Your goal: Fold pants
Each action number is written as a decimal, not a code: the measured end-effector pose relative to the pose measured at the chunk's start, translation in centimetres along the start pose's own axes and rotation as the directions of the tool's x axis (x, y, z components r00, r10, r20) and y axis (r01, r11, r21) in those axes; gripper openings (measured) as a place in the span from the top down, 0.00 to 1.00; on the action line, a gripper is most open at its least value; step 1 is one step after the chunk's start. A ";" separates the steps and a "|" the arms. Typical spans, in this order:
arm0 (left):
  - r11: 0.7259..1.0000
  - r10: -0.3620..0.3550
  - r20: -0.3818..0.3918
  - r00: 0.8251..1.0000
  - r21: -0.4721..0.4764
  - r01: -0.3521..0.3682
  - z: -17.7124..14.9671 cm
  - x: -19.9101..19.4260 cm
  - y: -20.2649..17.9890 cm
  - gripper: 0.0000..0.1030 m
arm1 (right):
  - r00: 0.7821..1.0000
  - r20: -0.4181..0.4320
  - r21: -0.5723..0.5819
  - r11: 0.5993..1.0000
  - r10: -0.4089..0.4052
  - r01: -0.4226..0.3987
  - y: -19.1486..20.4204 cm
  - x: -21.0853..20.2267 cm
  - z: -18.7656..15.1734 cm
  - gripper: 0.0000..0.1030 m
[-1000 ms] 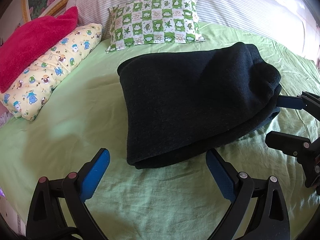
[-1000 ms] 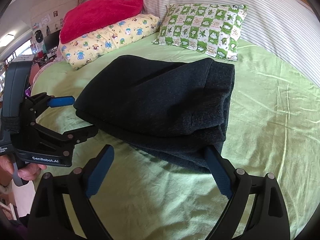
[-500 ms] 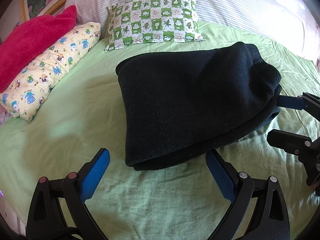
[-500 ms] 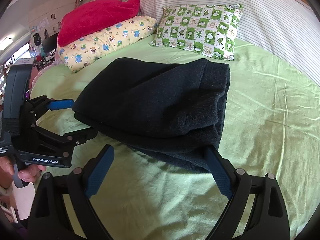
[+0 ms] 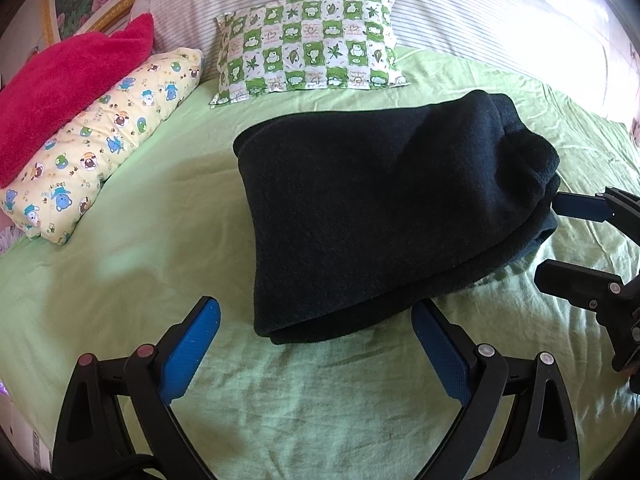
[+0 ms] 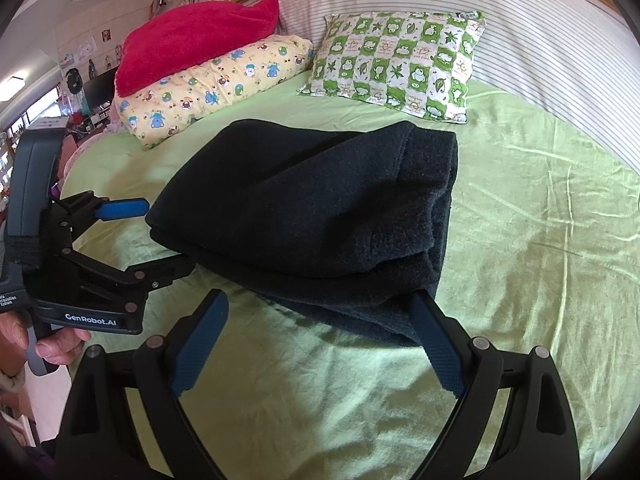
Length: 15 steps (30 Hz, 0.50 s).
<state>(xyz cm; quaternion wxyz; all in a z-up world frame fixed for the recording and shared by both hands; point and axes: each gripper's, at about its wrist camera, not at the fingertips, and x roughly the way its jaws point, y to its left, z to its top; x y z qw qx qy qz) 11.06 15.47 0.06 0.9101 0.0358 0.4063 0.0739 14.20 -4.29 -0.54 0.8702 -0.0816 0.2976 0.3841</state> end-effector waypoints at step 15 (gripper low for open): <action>1.000 0.004 0.017 1.000 0.003 -0.004 0.6 -0.3 0.0 0.07 | 1.000 0.007 0.011 1.000 -0.010 0.010 -0.4 -0.3 0.1 0.11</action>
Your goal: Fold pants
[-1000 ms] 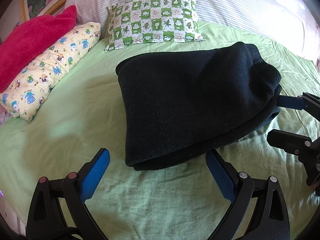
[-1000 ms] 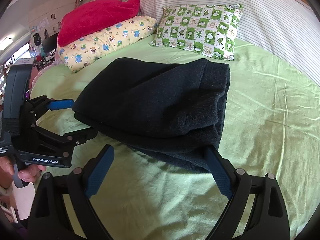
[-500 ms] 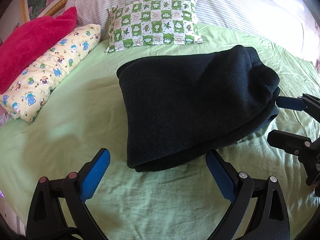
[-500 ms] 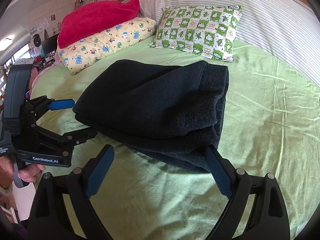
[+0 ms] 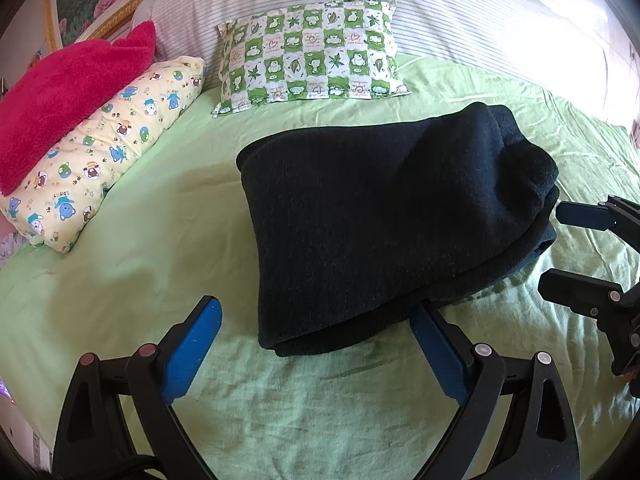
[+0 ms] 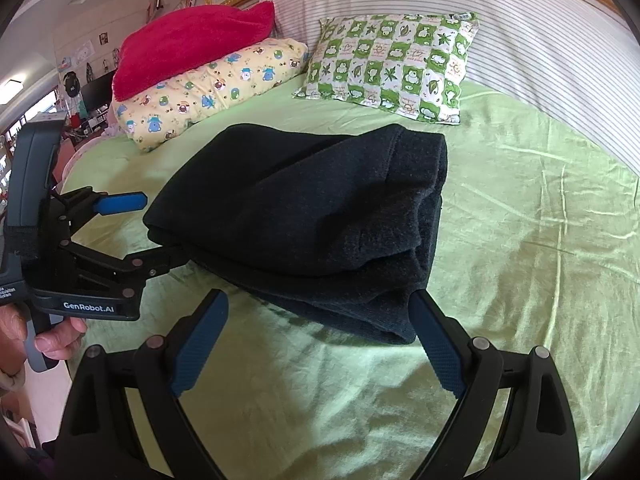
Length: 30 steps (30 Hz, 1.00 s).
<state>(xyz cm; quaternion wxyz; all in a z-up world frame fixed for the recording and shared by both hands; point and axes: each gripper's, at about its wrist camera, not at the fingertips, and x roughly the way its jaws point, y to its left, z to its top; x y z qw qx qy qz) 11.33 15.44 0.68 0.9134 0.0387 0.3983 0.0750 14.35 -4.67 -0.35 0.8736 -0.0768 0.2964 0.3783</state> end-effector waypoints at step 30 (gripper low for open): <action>1.000 -0.003 0.016 1.000 0.017 0.003 0.5 -0.9 -0.3 0.07 | 1.000 0.020 0.018 1.000 0.003 -0.004 -0.2 -1.0 -0.2 0.11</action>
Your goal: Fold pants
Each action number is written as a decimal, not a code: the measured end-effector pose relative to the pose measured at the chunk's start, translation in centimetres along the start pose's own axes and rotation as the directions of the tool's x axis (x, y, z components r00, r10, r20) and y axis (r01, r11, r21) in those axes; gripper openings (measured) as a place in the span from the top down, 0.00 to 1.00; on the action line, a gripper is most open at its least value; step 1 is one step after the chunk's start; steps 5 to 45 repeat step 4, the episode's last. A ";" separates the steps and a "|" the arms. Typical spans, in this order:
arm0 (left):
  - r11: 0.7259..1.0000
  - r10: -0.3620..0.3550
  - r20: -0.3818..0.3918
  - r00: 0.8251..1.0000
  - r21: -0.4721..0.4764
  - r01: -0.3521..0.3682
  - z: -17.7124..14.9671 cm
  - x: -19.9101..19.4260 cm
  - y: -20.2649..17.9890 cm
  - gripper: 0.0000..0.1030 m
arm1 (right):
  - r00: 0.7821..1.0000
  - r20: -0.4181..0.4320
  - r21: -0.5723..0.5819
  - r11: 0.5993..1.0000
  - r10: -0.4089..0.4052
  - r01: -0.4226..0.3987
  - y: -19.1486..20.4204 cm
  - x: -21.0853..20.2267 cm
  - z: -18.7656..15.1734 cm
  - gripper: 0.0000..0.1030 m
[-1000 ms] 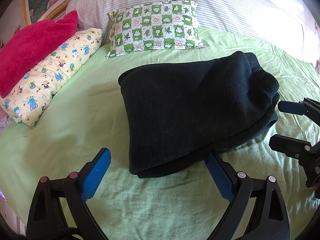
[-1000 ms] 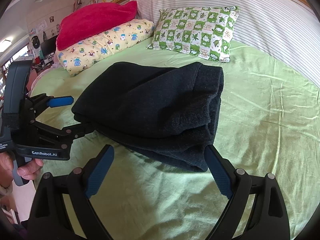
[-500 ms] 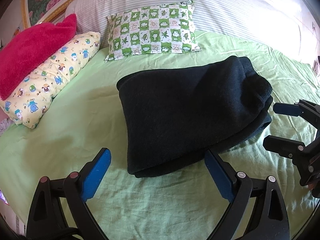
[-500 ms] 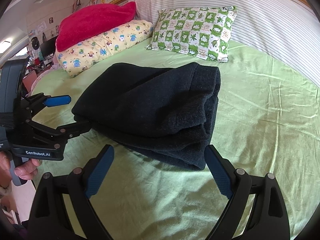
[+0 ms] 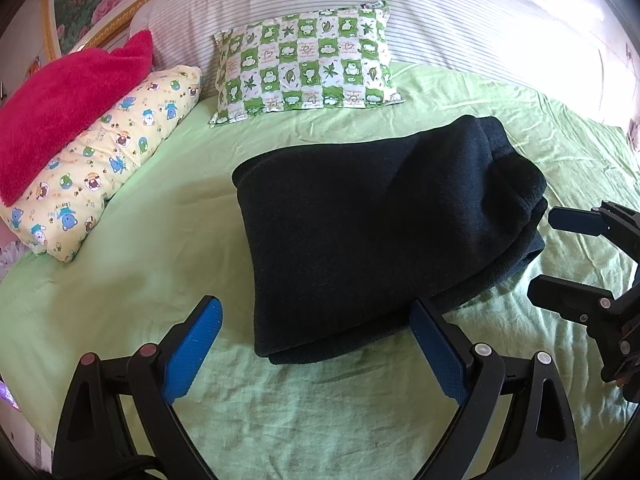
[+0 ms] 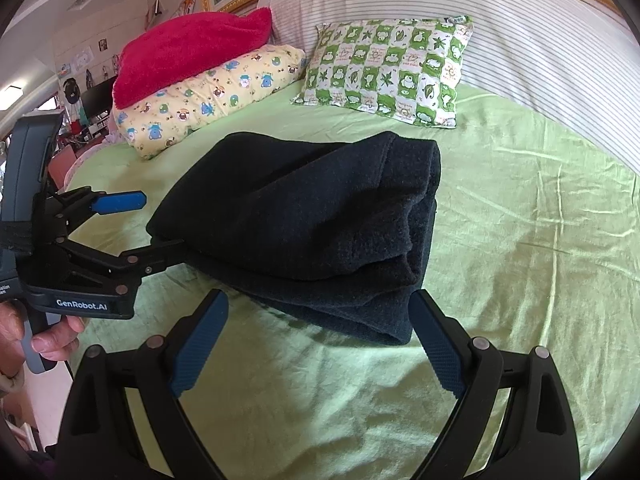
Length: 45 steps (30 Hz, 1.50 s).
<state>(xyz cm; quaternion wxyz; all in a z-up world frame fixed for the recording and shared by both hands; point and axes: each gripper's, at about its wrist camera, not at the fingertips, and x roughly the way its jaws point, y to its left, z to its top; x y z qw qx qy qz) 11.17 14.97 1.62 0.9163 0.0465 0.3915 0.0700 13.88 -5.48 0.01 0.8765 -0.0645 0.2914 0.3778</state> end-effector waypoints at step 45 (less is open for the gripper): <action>1.000 0.013 0.006 1.000 -0.002 -0.013 0.0 -0.2 -0.3 0.07 | 1.000 -0.001 -0.005 1.000 0.002 -0.002 0.2 0.0 0.2 0.11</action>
